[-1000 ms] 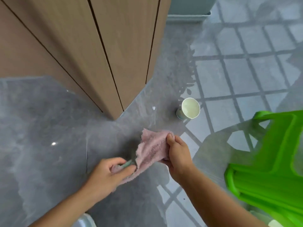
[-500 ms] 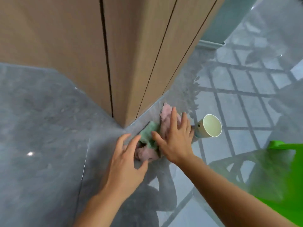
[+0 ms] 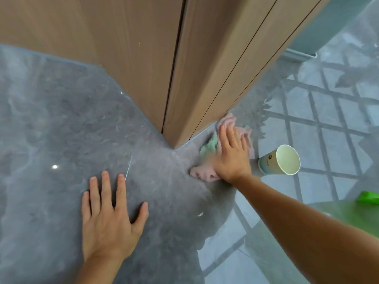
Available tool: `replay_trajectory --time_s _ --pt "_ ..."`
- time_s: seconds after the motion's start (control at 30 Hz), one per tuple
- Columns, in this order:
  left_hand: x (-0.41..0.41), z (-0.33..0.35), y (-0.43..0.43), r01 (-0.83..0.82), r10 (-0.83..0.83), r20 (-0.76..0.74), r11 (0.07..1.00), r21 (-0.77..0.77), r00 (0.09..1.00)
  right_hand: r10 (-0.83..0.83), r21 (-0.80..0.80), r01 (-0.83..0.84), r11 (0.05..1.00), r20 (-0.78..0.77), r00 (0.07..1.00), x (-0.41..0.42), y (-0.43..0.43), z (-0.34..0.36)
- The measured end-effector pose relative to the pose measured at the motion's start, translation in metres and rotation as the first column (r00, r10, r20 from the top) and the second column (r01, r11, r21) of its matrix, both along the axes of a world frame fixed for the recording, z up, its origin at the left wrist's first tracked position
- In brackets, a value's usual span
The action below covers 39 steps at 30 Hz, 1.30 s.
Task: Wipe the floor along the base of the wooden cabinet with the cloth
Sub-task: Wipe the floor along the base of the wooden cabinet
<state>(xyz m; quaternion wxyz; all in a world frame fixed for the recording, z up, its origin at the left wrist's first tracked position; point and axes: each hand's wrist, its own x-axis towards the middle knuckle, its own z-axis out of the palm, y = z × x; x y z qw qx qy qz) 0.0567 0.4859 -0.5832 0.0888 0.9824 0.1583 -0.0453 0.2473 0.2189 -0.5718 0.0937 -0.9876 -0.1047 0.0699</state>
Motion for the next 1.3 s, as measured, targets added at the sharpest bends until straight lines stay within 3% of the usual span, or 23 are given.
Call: replay_trajectory --time_s 0.07,0.13,0.2,0.27,0.33,0.43,0.5,0.57,0.67,0.7,0.73,0.77,0.83,0.9,0.97,1.03,1.13,1.2,1.3 --pt "0.001 0.001 -0.001 -0.002 0.002 0.007 1.0 0.012 1.0 0.242 0.166 -0.245 0.955 0.041 0.969 -0.027 0.012 -0.001" --pt "0.001 0.001 0.0 -0.007 0.007 0.007 1.0 0.027 1.0 0.226 0.333 -0.232 0.914 0.055 0.972 -0.038 0.018 -0.005" --pt "0.001 0.0 -0.001 -0.01 0.009 0.015 0.999 0.038 1.0 -0.053 0.502 0.032 0.864 0.028 0.998 -0.024 0.016 -0.003" --pt "0.002 -0.002 0.0 -0.008 0.007 0.023 0.998 0.057 1.0 -0.358 0.603 0.302 0.739 -0.029 0.933 0.003 0.002 0.004" --pt "0.002 -0.005 0.001 -0.006 0.004 0.03 0.998 0.07 1.0 -0.497 0.623 0.411 0.666 -0.041 0.867 0.02 -0.008 0.013" --pt "0.002 -0.006 0.001 -0.012 0.01 0.04 0.997 0.071 0.999 -0.311 0.563 0.301 0.77 -0.082 0.947 0.01 0.012 0.017" --pt "0.002 -0.005 0.0 -0.015 0.012 0.047 0.998 0.065 0.999 -0.152 0.622 0.229 0.749 -0.175 0.973 -0.013 0.035 0.013" --pt "0.002 -0.005 0.0 -0.017 0.014 0.048 0.997 0.07 0.999 -0.208 0.784 0.375 0.495 -0.312 0.927 -0.016 0.044 0.019" --pt "0.001 -0.006 0.0 -0.019 0.015 0.056 0.997 0.073 0.998 -0.445 0.862 0.501 0.081 -0.418 0.792 0.012 0.018 0.038" --pt "0.002 -0.006 0.0 -0.018 0.013 0.055 0.997 0.079 0.998 -0.533 0.86 0.51 -0.006 -0.434 0.727 0.023 0.004 0.042" --pt "0.002 -0.006 0.0 -0.017 0.013 0.049 0.996 0.084 0.999 -0.61 0.854 0.52 -0.019 -0.422 0.67 0.034 -0.006 0.044" --pt "0.002 -0.005 -0.001 -0.018 0.014 0.045 0.996 0.085 0.999 -0.666 0.837 0.546 0.042 -0.384 0.639 0.041 -0.012 0.044" --pt "0.001 -0.005 -0.001 -0.019 0.015 0.046 0.996 0.082 0.999 -0.673 0.739 0.587 0.331 -0.252 0.696 0.04 -0.006 0.038" --pt "0.001 -0.004 -0.002 -0.02 0.016 0.052 0.997 0.078 0.999 -0.47 0.583 0.425 0.692 -0.083 0.879 0.019 0.021 0.021" --pt "0.002 -0.003 -0.002 -0.022 0.018 0.06 0.997 0.071 0.998 -0.213 0.449 0.187 0.874 0.009 0.977 -0.022 0.059 0.004" --pt "0.002 -0.002 -0.003 -0.026 0.021 0.069 0.997 0.071 0.997 -0.028 0.372 0.015 0.928 0.031 0.999 -0.065 0.087 -0.005" --pt "0.001 -0.002 -0.003 -0.032 0.027 0.081 0.998 0.059 0.996 0.126 0.361 -0.14 0.922 0.062 0.99 -0.07 0.081 -0.007" --pt "0.002 -0.004 -0.001 -0.031 0.026 0.073 0.998 0.059 0.997 0.055 0.383 -0.081 0.92 0.079 0.995 -0.037 0.051 -0.007" --pt "0.001 -0.005 -0.001 -0.025 0.022 0.048 0.998 0.062 0.999 -0.306 0.297 0.277 0.914 0.056 0.95 0.033 -0.013 -0.008"
